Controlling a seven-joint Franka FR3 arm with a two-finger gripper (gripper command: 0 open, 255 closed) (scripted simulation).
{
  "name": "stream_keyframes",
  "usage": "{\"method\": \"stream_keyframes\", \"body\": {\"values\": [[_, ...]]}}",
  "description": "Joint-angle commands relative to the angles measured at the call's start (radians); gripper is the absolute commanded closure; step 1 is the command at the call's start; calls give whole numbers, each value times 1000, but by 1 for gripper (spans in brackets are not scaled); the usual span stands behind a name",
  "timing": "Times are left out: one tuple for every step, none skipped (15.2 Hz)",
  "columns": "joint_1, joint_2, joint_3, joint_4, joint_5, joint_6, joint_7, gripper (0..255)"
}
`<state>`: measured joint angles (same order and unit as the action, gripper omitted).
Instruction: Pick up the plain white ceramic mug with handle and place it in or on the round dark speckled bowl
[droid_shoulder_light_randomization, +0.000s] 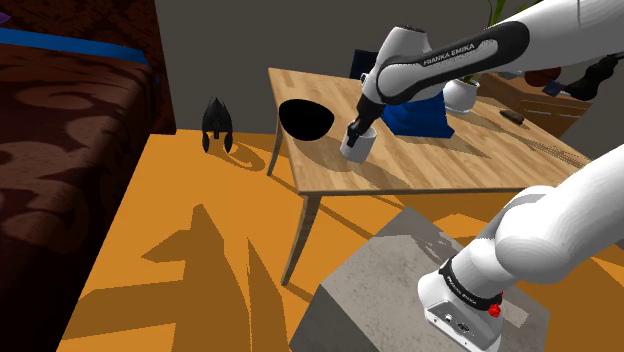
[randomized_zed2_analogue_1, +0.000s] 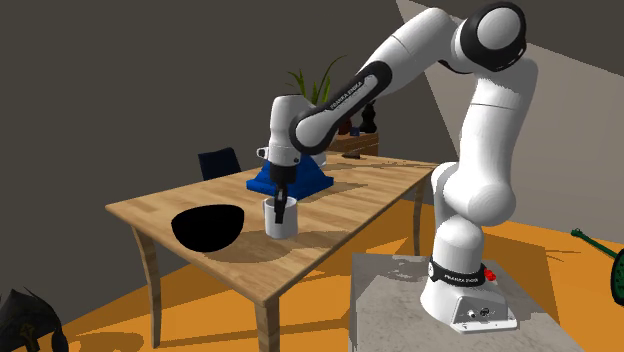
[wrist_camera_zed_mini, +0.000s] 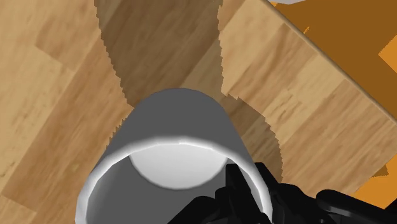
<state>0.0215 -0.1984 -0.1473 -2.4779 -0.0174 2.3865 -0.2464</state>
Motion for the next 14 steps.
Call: {"method": "stream_keyframes", "body": {"values": [[-1, -13, 1, 17, -2, -30, 1, 255], [-1, -21, 1, 24, -3, -45, 2, 255], [-1, -29, 2, 31, -4, -59, 3, 255], [-1, -36, 3, 38, -5, -74, 4, 255], [-2, -43, 3, 46, -6, -89, 5, 255], [-2, -50, 4, 53, -7, -103, 6, 255], [-2, -57, 5, 61, -8, -118, 7, 255], [-2, -63, 5, 69, -9, -132, 8, 255], [-2, -70, 6, 78, -9, -147, 9, 255], [-2, -75, 6, 86, -10, -161, 9, 255], [-3, -81, 7, 95, -10, -175, 10, 255], [-3, -86, 8, 104, -11, -190, 11, 255], [-3, -92, 8, 113, -11, -204, 11, 255], [-3, -96, 9, 122, -12, -218, 12, 255]]}}
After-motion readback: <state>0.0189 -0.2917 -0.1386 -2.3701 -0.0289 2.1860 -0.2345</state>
